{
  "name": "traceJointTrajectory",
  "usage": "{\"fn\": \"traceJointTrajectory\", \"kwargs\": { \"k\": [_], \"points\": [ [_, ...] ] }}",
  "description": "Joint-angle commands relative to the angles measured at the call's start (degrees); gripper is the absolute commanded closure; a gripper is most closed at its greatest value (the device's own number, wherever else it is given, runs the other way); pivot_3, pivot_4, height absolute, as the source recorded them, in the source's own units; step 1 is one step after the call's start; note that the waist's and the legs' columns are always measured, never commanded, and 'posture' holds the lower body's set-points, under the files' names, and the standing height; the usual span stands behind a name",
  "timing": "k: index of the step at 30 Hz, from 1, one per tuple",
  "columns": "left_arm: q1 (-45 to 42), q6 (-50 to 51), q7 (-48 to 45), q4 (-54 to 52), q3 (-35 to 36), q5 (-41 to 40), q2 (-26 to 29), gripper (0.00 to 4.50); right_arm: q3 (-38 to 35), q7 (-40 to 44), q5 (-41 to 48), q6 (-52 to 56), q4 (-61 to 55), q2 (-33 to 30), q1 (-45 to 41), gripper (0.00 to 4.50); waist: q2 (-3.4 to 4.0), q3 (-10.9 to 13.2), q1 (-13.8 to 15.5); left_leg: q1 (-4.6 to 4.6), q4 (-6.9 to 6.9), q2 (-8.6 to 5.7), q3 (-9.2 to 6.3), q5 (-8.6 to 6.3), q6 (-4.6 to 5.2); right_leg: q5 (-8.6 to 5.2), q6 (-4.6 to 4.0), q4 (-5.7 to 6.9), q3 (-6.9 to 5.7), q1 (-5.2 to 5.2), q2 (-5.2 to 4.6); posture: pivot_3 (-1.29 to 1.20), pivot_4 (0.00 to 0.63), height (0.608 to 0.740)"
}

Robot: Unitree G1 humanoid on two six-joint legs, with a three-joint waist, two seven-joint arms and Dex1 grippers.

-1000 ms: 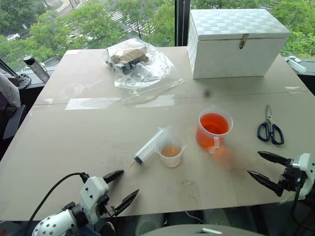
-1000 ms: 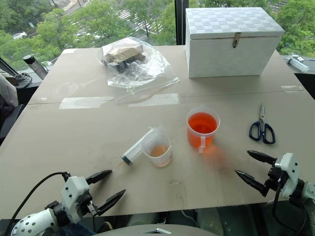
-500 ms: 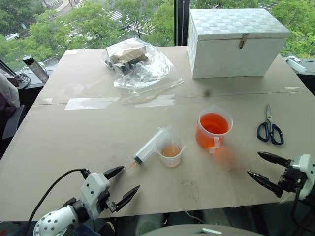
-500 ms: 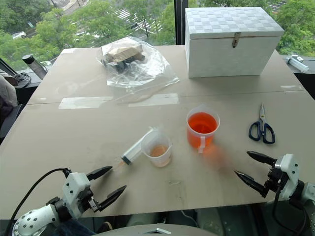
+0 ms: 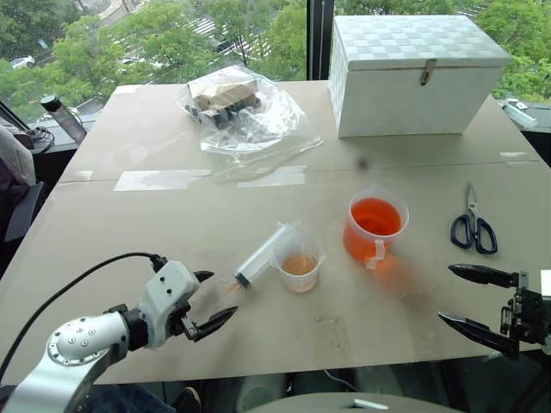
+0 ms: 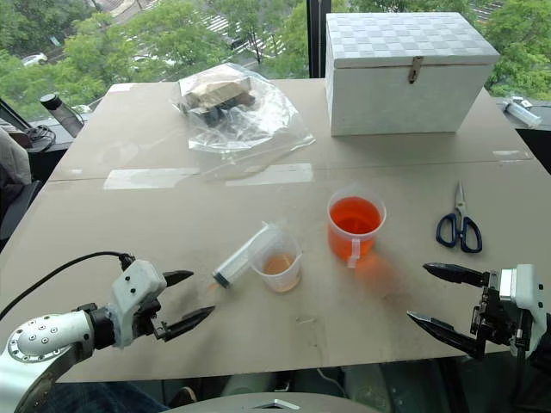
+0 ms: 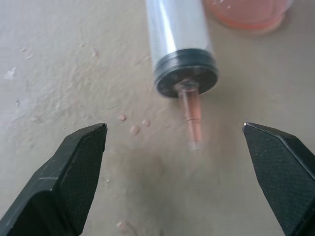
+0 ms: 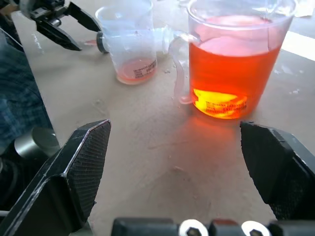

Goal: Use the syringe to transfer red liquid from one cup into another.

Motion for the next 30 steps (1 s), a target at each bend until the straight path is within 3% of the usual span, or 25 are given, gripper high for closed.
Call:
{"fn": "traceJointTrajectory", "kwargs": {
  "k": [1,9,16,24,30],
  "points": [
    [-5.7,5.5,0.8,-2.0,-0.5,-1.8,1.9,0.00,-2.9,0.7,4.3,1.2,-5.2,-1.0,-0.7,0.04,-0.04,0.0,0.1,0.00,0.01,0.00,0.00,0.00,0.00,0.00,0.00,0.00,0.00,0.00,0.00,0.00,0.150,0.740],
    [-15.1,11.2,-0.5,-0.8,-6.7,-0.8,5.2,0.00,-6.9,-4.7,13.8,6.3,-12.9,-4.3,-5.7,0.04,-0.10,0.1,-0.2,-0.03,0.03,0.00,0.00,0.00,0.00,0.01,0.02,0.01,-0.01,-0.01,0.01,0.00,0.150,0.740],
    [-19.7,14.7,1.0,0.1,-10.7,-0.7,4.1,0.00,-7.0,-17.3,29.6,13.2,-16.9,-10.4,-15.1,0.04,-0.30,0.2,0.1,-0.06,0.04,0.00,-0.02,0.01,-0.01,0.01,0.02,0.05,-0.01,-0.04,0.01,0.00,0.150,0.740],
    [-21.8,20.9,4.6,-2.9,-14.1,-0.3,4.4,0.00,-4.7,-20.8,31.5,17.0,-17.7,-14.0,-21.2,0.04,-0.43,0.3,0.0,-0.11,0.05,0.00,-0.02,0.02,-0.02,0.02,0.03,0.03,-0.04,-0.06,0.01,0.00,0.150,0.740],
    [-25.2,22.9,6.4,-3.4,-14.9,-1.0,2.4,0.00,-3.5,-21.7,31.1,17.4,-16.9,-13.2,-23.6,0.04,-0.46,0.3,0.1,-0.11,0.07,0.00,-0.02,0.02,-0.02,0.02,0.04,0.06,-0.05,-0.06,0.02,0.00,0.150,0.740]
  ]
}}
